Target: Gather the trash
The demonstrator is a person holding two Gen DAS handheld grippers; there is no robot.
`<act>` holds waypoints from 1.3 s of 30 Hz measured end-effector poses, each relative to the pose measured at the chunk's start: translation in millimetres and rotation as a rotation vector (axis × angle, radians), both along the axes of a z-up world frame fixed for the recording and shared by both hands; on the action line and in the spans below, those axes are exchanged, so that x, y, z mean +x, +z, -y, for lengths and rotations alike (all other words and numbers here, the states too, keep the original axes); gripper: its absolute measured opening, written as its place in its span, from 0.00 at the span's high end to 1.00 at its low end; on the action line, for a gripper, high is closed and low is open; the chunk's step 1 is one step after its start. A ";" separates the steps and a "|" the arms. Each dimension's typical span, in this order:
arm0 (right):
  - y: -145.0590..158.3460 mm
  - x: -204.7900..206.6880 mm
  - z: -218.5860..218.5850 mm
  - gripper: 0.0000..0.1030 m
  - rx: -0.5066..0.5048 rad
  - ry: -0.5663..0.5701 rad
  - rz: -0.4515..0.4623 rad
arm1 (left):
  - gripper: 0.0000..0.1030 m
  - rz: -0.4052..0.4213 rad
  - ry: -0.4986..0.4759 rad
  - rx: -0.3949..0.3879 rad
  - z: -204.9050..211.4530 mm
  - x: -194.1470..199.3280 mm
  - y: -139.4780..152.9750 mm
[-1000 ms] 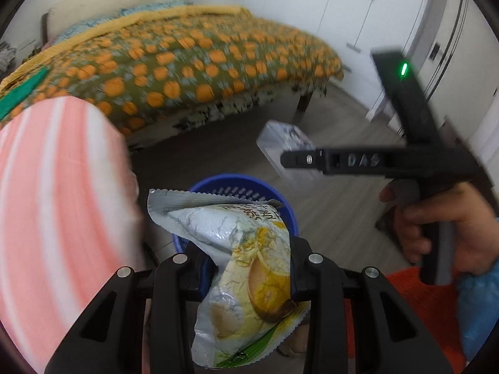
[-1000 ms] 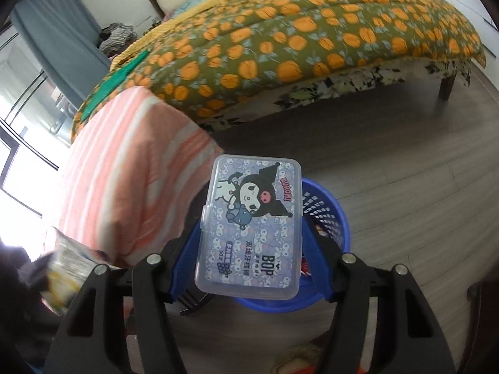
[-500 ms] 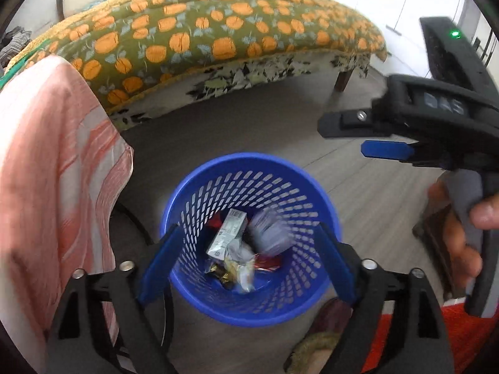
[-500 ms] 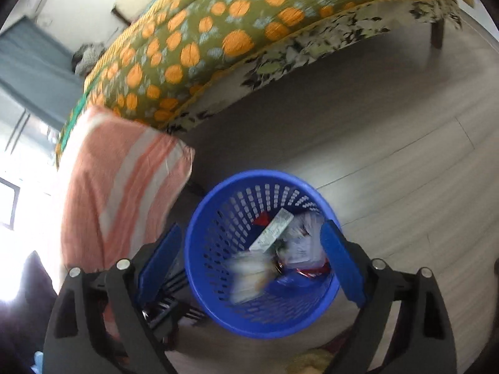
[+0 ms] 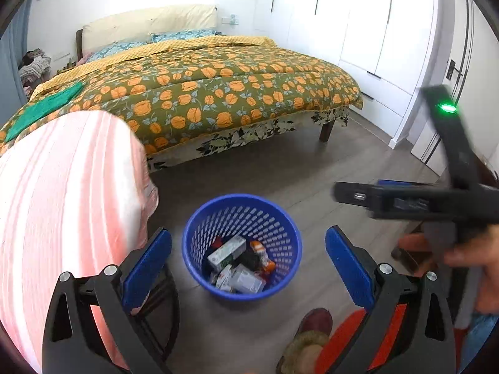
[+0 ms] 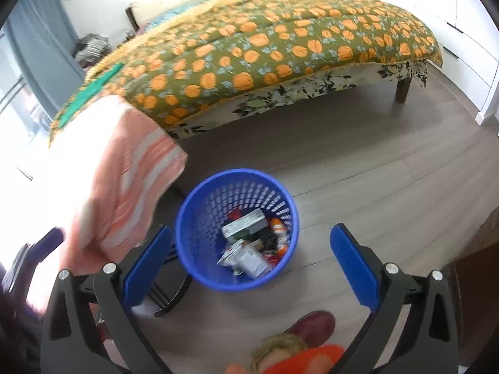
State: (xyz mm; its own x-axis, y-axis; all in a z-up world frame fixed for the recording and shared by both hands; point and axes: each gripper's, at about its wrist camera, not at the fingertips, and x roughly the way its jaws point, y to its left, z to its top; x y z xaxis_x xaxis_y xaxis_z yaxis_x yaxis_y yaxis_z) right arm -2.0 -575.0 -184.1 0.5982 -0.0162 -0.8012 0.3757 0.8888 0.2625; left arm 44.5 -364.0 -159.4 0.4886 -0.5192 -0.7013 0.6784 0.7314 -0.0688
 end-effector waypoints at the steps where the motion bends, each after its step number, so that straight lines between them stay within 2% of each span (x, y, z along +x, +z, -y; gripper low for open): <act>1: 3.0 -11.6 -4.2 0.04 -0.020 -0.010 0.012 | 0.05 0.011 0.015 0.021 -2.2 -3.0 0.0; 4: 10.1 -36.3 -19.4 0.04 -0.110 -0.020 0.022 | 0.05 0.006 0.031 0.049 -7.9 -7.5 -0.5; 7: 13.5 -47.6 -29.9 0.05 -0.140 -0.006 0.025 | 0.05 0.006 0.076 0.108 -8.5 -4.8 -2.0; 9: 14.7 -51.6 -31.4 0.05 -0.138 -0.006 0.035 | 0.05 0.016 0.084 0.126 -7.7 -3.4 -3.1; 13: 14.4 -54.1 -28.9 0.05 -0.110 -0.002 0.039 | 0.05 -0.018 0.107 0.127 -10.4 -1.4 -7.3; 18: 13.6 -52.3 -35.3 0.05 -0.111 0.041 0.027 | 0.05 -0.035 0.110 0.180 -6.4 -2.6 -16.6; 29: 5.4 -51.0 -46.4 0.04 -0.122 0.095 -0.011 | 0.05 -0.111 0.096 0.173 -4.6 1.7 -29.0; 39: 1.9 -49.6 -51.4 0.05 -0.131 0.114 -0.035 | 0.05 -0.124 0.128 0.205 -6.8 7.3 -37.2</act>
